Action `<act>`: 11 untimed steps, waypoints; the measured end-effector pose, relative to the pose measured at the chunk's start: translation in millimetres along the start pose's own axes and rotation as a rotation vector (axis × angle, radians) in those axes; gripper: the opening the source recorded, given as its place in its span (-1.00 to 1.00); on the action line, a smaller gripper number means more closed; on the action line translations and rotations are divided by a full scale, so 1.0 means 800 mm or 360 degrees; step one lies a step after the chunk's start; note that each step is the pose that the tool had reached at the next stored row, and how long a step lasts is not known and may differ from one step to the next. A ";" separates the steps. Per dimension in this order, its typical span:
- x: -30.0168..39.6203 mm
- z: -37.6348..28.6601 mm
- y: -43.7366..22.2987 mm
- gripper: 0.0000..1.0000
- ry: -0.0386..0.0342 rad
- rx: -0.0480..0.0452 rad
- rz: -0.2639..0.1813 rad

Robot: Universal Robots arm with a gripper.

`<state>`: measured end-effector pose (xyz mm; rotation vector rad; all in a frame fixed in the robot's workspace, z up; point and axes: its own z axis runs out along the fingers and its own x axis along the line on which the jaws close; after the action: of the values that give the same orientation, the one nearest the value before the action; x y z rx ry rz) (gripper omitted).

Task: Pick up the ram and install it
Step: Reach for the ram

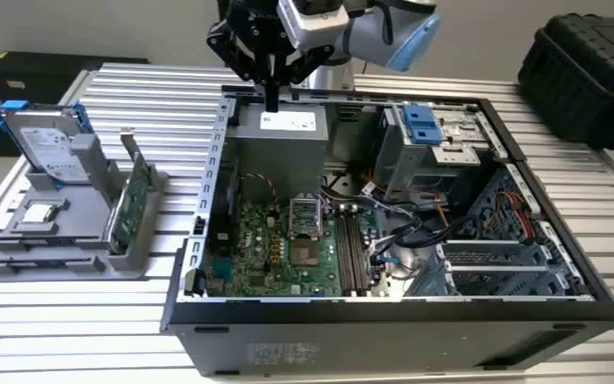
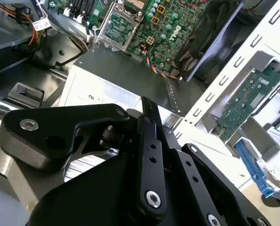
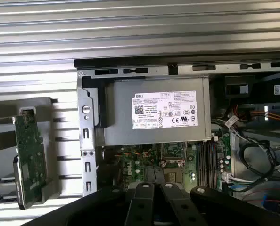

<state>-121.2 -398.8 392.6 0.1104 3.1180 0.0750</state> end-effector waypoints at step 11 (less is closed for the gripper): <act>0.0023 0.0000 -0.0002 -1.00 0.0000 0.0000 0.0000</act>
<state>-123.0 -398.9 392.6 0.1105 3.1179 0.0751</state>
